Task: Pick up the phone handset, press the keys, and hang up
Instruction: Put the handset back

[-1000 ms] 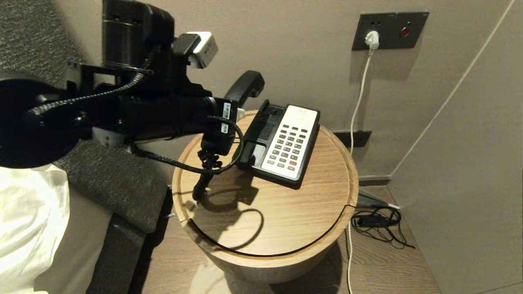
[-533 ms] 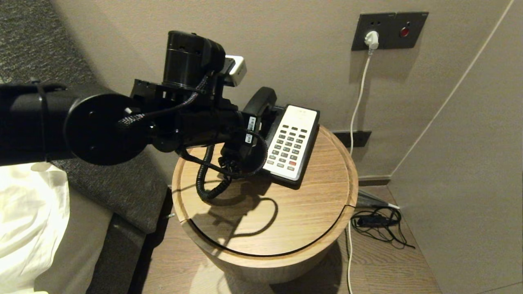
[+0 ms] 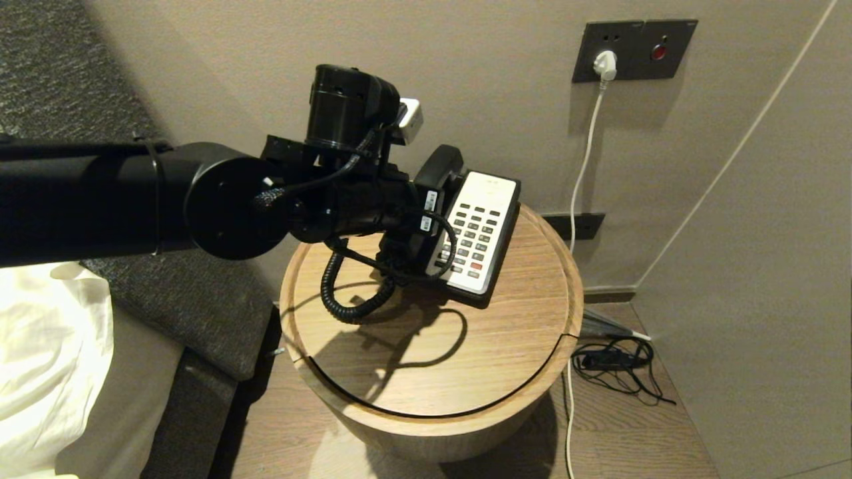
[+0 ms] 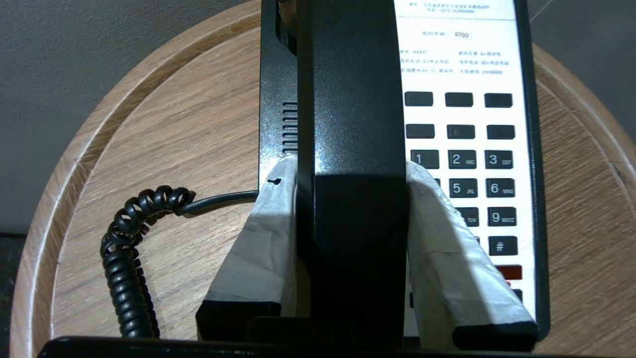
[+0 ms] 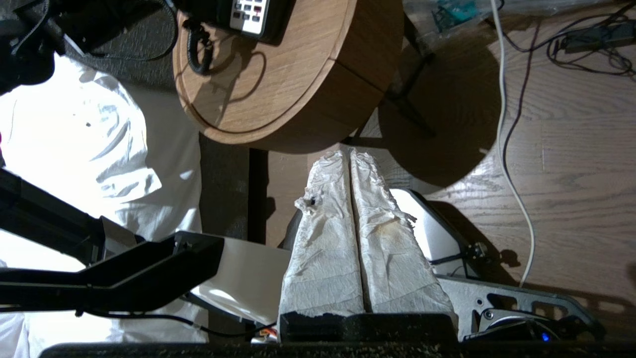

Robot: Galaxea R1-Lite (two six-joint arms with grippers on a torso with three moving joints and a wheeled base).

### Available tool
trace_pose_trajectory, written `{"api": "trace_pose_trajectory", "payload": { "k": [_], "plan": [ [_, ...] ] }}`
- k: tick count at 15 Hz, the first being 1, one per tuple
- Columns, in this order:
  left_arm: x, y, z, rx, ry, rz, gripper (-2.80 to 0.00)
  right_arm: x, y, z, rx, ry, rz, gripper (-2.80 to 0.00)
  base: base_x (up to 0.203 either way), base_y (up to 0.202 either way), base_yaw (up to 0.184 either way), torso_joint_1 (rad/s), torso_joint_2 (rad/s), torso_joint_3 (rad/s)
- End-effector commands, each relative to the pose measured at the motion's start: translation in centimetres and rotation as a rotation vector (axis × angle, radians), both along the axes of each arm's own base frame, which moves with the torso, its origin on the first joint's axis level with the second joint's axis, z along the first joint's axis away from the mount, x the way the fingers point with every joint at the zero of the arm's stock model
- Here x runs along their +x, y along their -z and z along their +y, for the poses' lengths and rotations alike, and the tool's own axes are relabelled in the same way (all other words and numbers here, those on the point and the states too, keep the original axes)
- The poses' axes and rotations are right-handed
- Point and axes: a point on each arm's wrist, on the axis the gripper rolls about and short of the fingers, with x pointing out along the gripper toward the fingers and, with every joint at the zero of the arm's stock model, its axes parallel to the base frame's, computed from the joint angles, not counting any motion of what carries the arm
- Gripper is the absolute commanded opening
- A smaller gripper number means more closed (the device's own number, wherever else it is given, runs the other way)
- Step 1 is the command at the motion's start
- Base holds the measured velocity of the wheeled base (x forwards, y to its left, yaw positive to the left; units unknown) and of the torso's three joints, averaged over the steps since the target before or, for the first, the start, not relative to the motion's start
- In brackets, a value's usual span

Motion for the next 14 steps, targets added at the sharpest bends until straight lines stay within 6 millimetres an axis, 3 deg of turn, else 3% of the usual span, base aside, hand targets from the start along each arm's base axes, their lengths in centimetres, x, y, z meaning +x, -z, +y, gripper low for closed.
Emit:
{"api": "trace_pose_trajectory", "payload": {
  "k": [1,14],
  "plan": [
    [0.3,0.4,-0.2,0.008,-0.005,0.008,-2.8,0.2,0.3,0.1,-0.006,-0.002,0.019,-2.8,0.0,0.0,0.0,0.0,0.0,0.0],
    [1.5,1.6,-1.0,0.013,-0.034,0.014,-2.8,0.5,0.9,0.3,-0.002,-0.01,0.02,-2.8,0.0,0.0,0.0,0.0,0.0,0.0]
  ]
}}
